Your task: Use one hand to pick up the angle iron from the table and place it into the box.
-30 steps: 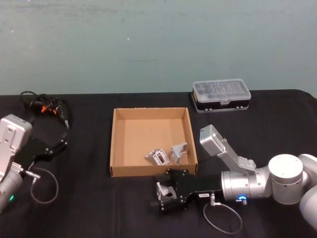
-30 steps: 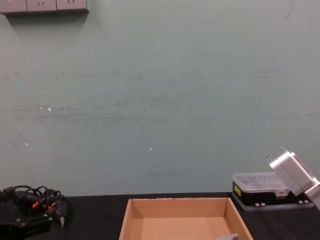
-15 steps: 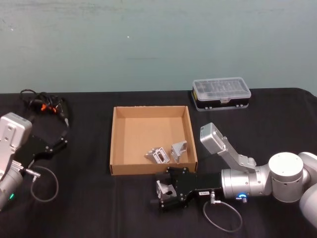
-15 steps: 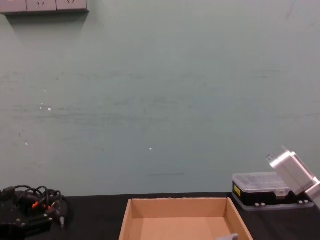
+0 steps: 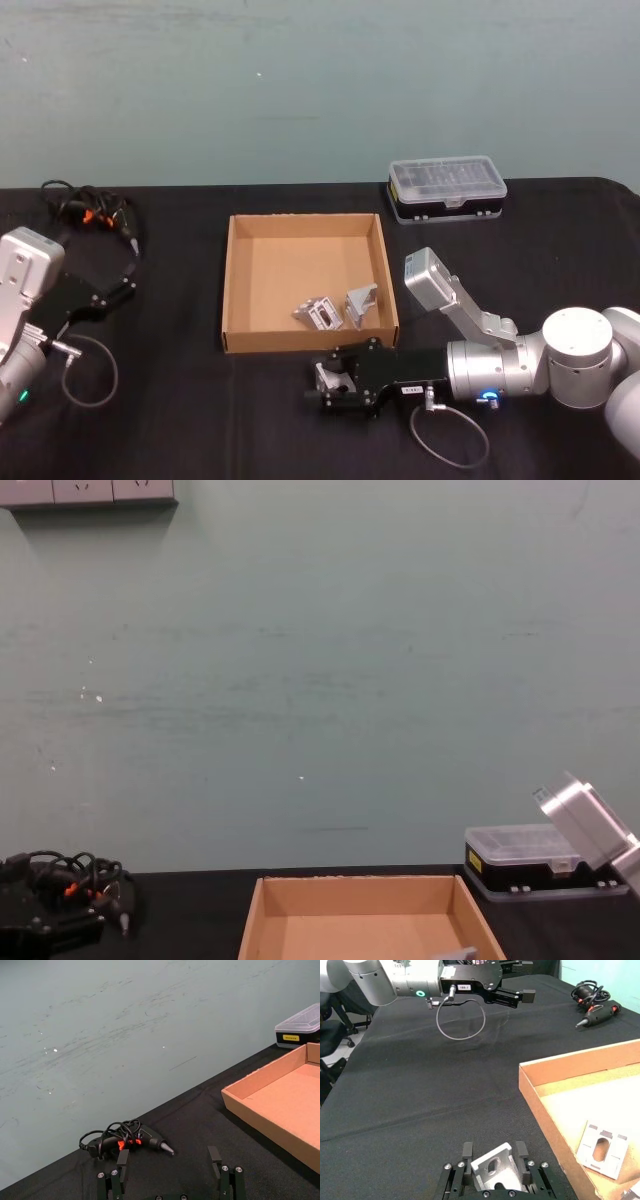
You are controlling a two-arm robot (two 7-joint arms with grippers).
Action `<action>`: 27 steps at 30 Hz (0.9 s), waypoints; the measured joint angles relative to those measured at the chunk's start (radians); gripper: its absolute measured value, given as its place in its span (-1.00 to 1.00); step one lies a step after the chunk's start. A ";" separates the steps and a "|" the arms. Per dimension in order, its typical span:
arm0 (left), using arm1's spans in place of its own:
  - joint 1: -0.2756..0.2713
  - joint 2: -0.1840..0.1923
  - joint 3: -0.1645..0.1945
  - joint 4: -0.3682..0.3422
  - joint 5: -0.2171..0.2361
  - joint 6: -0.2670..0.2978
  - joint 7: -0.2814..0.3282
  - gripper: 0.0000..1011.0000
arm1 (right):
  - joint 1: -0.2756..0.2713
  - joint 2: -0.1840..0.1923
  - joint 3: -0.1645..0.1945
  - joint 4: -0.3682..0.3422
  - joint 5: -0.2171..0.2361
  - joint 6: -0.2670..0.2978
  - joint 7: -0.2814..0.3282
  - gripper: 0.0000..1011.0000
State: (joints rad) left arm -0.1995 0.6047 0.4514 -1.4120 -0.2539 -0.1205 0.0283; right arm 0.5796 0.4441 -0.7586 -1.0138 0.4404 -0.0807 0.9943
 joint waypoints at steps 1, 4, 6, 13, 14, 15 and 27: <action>0.000 0.000 0.000 0.000 0.000 0.000 0.000 0.98 | 0.000 0.000 0.000 0.000 0.000 0.000 0.000 0.03; 0.000 0.000 0.000 0.000 0.000 0.000 0.000 0.98 | 0.000 0.000 0.000 0.000 0.000 0.000 0.000 -0.06; 0.000 0.000 0.000 0.000 0.000 0.000 0.000 0.98 | 0.000 0.000 0.000 0.000 0.000 0.000 0.000 -0.06; 0.000 0.000 0.000 0.000 0.000 0.000 0.000 0.98 | 0.000 0.000 0.000 0.000 0.000 0.000 0.000 -0.06; 0.000 0.000 0.000 0.000 0.000 0.000 0.000 0.98 | 0.000 0.000 0.000 0.000 0.000 0.000 0.000 -0.06; 0.000 0.000 0.000 0.000 0.000 0.000 0.000 0.98 | 0.000 0.000 0.000 0.000 0.000 0.000 0.000 -0.06; 0.000 0.000 0.000 0.000 0.000 0.000 0.000 0.98 | 0.000 0.000 0.000 0.000 0.000 0.000 0.000 -0.06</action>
State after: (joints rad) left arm -0.1995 0.6047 0.4514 -1.4120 -0.2539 -0.1206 0.0283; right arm 0.5796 0.4441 -0.7587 -1.0138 0.4406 -0.0806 0.9943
